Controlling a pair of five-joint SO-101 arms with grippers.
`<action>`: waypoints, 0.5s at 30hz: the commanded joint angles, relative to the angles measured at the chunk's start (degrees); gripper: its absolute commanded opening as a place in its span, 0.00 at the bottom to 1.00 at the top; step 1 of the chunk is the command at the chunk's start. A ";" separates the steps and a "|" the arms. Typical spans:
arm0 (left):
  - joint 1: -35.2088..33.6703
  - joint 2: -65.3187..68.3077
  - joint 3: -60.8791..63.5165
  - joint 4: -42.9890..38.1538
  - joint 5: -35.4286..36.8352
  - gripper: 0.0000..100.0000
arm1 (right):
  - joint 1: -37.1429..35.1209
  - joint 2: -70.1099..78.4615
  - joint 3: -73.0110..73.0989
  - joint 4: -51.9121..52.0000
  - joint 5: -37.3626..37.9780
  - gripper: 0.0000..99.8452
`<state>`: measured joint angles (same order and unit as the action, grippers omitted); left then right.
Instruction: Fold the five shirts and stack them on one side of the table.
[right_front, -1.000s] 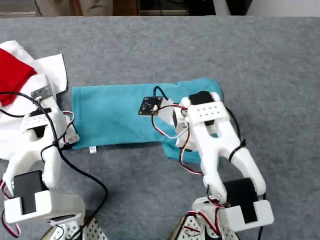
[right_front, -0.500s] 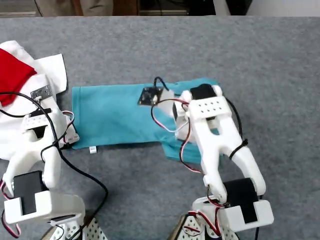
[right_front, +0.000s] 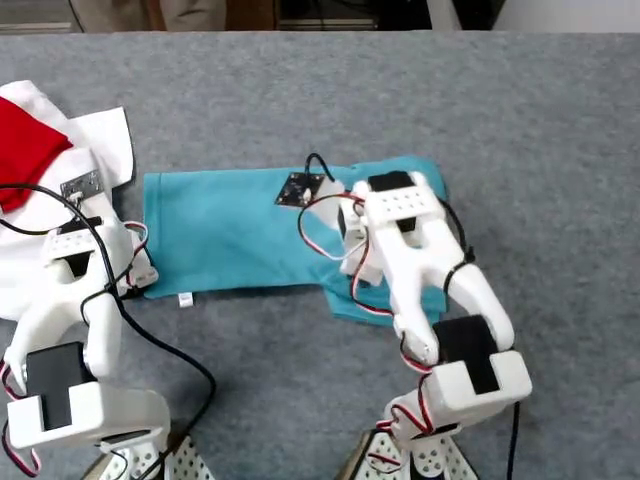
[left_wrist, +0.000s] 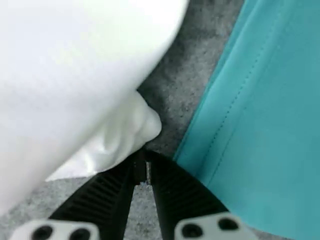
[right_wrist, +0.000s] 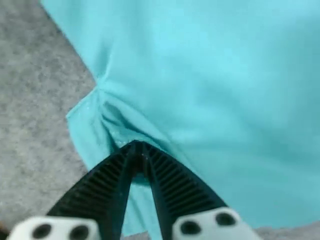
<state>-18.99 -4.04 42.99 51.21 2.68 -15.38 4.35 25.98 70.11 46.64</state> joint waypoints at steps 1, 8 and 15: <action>-0.97 -1.45 0.00 -1.32 0.09 0.02 | -1.01 -5.23 1.45 2.11 -0.88 0.00; -0.97 -1.45 0.00 -1.32 0.09 0.02 | -2.51 -6.99 10.24 -1.41 -0.97 0.00; -0.97 -1.45 0.00 -1.32 0.09 0.02 | -8.84 -6.99 11.56 0.53 -4.75 0.00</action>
<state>-18.99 -4.04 42.99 51.21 2.68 -21.98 0.13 37.58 70.02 43.47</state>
